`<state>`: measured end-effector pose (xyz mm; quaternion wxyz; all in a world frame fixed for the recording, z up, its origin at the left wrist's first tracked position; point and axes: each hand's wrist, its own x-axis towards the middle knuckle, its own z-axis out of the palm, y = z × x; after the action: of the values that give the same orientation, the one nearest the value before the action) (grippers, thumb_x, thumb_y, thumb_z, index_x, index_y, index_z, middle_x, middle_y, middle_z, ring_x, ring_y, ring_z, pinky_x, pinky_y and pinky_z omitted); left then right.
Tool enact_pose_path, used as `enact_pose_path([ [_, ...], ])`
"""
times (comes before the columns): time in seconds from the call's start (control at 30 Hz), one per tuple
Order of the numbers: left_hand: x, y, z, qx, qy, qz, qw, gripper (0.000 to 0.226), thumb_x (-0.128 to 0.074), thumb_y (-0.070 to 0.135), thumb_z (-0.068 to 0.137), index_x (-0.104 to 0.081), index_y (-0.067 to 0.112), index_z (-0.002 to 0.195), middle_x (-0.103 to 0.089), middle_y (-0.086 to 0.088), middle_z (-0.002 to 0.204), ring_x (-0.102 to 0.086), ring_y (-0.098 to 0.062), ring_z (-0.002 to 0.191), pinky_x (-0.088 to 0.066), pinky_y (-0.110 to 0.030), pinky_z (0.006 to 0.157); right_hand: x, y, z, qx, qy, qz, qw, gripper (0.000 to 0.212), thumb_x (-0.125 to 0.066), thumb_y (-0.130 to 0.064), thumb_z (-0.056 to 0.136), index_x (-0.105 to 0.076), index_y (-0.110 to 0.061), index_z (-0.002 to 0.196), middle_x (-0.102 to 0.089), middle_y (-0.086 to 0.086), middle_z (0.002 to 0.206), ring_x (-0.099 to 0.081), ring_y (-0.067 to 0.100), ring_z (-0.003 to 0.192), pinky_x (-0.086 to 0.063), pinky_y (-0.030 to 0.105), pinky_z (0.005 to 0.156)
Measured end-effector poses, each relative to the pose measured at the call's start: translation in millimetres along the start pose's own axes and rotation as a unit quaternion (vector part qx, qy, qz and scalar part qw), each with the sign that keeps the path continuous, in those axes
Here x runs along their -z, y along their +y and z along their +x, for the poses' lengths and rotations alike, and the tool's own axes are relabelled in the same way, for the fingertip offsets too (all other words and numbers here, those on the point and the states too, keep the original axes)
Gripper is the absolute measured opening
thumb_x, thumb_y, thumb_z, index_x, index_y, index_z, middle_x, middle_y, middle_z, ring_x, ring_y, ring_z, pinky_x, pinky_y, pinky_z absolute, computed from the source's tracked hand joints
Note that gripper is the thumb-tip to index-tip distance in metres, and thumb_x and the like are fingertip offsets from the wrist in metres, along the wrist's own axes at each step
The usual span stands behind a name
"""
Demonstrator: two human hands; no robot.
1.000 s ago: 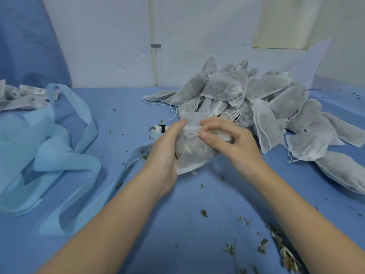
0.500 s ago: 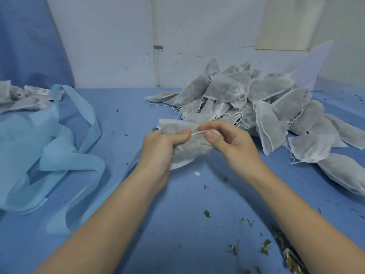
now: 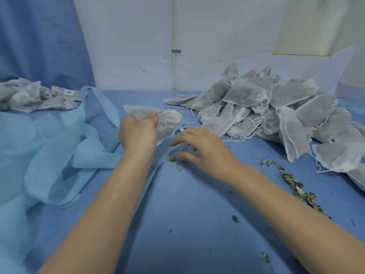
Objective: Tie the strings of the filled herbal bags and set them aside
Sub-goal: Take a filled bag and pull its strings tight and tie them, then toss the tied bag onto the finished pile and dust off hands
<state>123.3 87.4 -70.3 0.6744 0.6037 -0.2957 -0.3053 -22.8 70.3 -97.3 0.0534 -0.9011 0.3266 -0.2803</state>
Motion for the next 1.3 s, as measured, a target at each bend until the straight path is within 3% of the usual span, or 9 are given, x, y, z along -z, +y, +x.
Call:
enact_pose_path([
  [0.1, -4.1, -2.6, 1.5, 0.025, -0.009, 0.017, 1.000, 0.035, -0.064, 0.018, 0.085, -0.056, 0.000, 0.114, -0.061, -0.019, 0.114, -0.062, -0.037, 0.099, -0.055, -0.052, 0.079, -6.2, 0.8, 10.6, -0.017, -0.008, -0.011, 1.000, 0.026, -0.069, -0.015, 0.086, -0.065, -0.013, 0.112, -0.064, -0.002, 0.112, -0.050, 0.019, 0.105, -0.039, 0.029, 0.093],
  [0.2, -6.1, -7.3, 4.7, 0.031, -0.008, 0.056, 0.998, 0.034, -0.061, 0.019, 0.088, -0.055, 0.000, 0.116, -0.061, -0.016, 0.115, -0.060, -0.032, 0.103, -0.052, -0.041, 0.085, -13.1, 0.7, 14.2, -0.042, 0.013, -0.004, 0.999, 0.021, -0.069, -0.017, 0.087, -0.062, -0.011, 0.106, -0.061, 0.001, 0.106, -0.050, 0.018, 0.095, -0.043, 0.034, 0.086],
  [0.37, -3.8, -10.0, 11.1, 0.035, -0.011, 0.070, 0.997, 0.037, -0.061, 0.020, 0.087, -0.055, 0.000, 0.117, -0.061, -0.017, 0.119, -0.059, -0.033, 0.108, -0.049, -0.043, 0.094, -27.0, -5.0, 12.6, -0.116, 0.099, 0.057, 0.987, 0.020, -0.076, -0.020, 0.080, -0.057, -0.015, 0.083, -0.053, -0.001, 0.082, -0.046, 0.010, 0.070, -0.035, 0.016, 0.067],
  [0.53, -4.1, -12.6, 12.1, 0.039, -0.011, 0.057, 0.998, 0.035, -0.061, 0.018, 0.086, -0.057, 0.001, 0.117, -0.062, -0.016, 0.118, -0.060, -0.032, 0.107, -0.050, -0.044, 0.093, -36.5, -10.1, 6.5, -0.191, 0.106, 0.158, 0.963, 0.015, -0.079, -0.027, 0.077, -0.071, -0.014, 0.082, -0.070, -0.004, 0.080, -0.058, 0.002, 0.067, -0.043, 0.008, 0.070],
  [0.73, -7.6, -14.2, 10.8, 0.010, -0.012, 0.104, 0.994, 0.038, -0.059, 0.023, 0.088, -0.054, 0.001, 0.118, -0.060, -0.016, 0.119, -0.058, -0.031, 0.109, -0.048, -0.040, 0.094, -36.0, -11.3, 3.7, -0.220, 0.132, 0.239, 0.936, 0.010, -0.081, -0.022, 0.074, -0.075, -0.018, 0.081, -0.062, -0.025, 0.063, -0.059, -0.012, 0.064, -0.041, 0.001, 0.068],
  [0.97, -14.1, -13.7, -5.0, -0.086, 0.029, 0.211, 0.973, 0.028, -0.050, 0.026, 0.095, -0.045, 0.005, 0.113, -0.058, -0.014, 0.119, -0.054, -0.030, 0.108, -0.031, -0.027, 0.071, -31.8, -17.1, 0.6, -0.206, 0.143, 0.232, 0.940, 0.008, -0.071, -0.016, 0.083, -0.079, -0.015, 0.086, -0.073, -0.012, 0.082, -0.061, -0.011, 0.068, -0.040, 0.002, 0.068],
  [1.17, -19.2, -18.2, -22.6, -0.218, 0.043, 0.319, 0.921, 0.024, -0.043, 0.027, 0.098, -0.037, 0.006, 0.109, -0.053, -0.016, 0.117, -0.052, -0.039, 0.103, -0.026, -0.033, 0.068, -31.3, -25.1, 1.2, -0.214, 0.134, 0.227, 0.941, 0.021, -0.061, -0.001, 0.073, -0.064, -0.015, 0.059, -0.052, -0.015, 0.040, -0.048, -0.001, 0.048, -0.036, 0.011, 0.053],
  [1.23, -19.7, -20.6, -24.3, -0.248, 0.044, 0.339, 0.906, 0.024, -0.043, 0.027, 0.098, -0.037, 0.007, 0.109, -0.051, -0.015, 0.116, -0.052, -0.039, 0.101, -0.025, -0.034, 0.067, -32.2, -23.7, 0.9, -0.209, 0.132, 0.219, 0.944, 0.022, -0.060, 0.001, 0.073, -0.059, -0.013, 0.056, -0.048, -0.005, 0.040, -0.038, 0.007, 0.049, -0.032, 0.016, 0.050],
  [1.3, -18.7, -21.8, -22.7, -0.257, 0.044, 0.335, 0.905, 0.023, -0.043, 0.026, 0.098, -0.037, 0.006, 0.109, -0.050, -0.015, 0.116, -0.051, -0.040, 0.100, -0.022, -0.032, 0.066, -31.8, -19.4, -0.2, -0.210, 0.126, 0.237, 0.940, 0.016, -0.063, 0.000, 0.076, -0.070, -0.011, 0.066, -0.052, -0.011, 0.042, -0.043, 0.003, 0.049, -0.034, 0.014, 0.053],
])
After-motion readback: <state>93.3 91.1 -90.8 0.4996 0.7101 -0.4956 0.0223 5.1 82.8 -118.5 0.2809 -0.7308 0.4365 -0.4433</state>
